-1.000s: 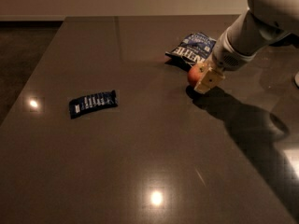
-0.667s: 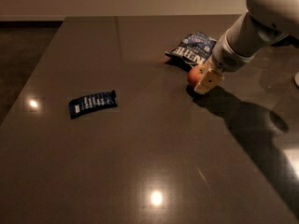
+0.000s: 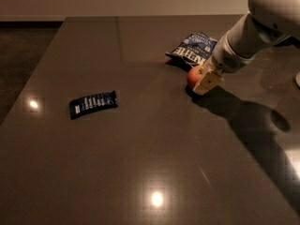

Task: Move apple near blue chip bag

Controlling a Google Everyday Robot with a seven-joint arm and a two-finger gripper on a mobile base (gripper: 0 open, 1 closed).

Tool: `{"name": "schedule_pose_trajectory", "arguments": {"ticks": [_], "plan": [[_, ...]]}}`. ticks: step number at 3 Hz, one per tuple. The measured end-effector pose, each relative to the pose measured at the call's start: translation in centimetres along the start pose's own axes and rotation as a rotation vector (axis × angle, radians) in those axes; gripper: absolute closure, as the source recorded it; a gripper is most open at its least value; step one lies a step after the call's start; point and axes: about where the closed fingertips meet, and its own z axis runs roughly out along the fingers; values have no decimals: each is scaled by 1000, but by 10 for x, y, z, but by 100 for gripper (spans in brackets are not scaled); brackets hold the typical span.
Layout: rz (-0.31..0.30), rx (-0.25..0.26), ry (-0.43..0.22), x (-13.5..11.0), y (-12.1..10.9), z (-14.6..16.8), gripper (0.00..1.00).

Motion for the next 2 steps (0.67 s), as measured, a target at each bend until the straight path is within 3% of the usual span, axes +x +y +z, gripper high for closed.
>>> {"name": "schedule_pose_trajectory", "arguments": {"ticks": [1,2], "plan": [[-1,-3,1,0,1,1,9],[-3,-5,2,-1,1,3,0]]}}
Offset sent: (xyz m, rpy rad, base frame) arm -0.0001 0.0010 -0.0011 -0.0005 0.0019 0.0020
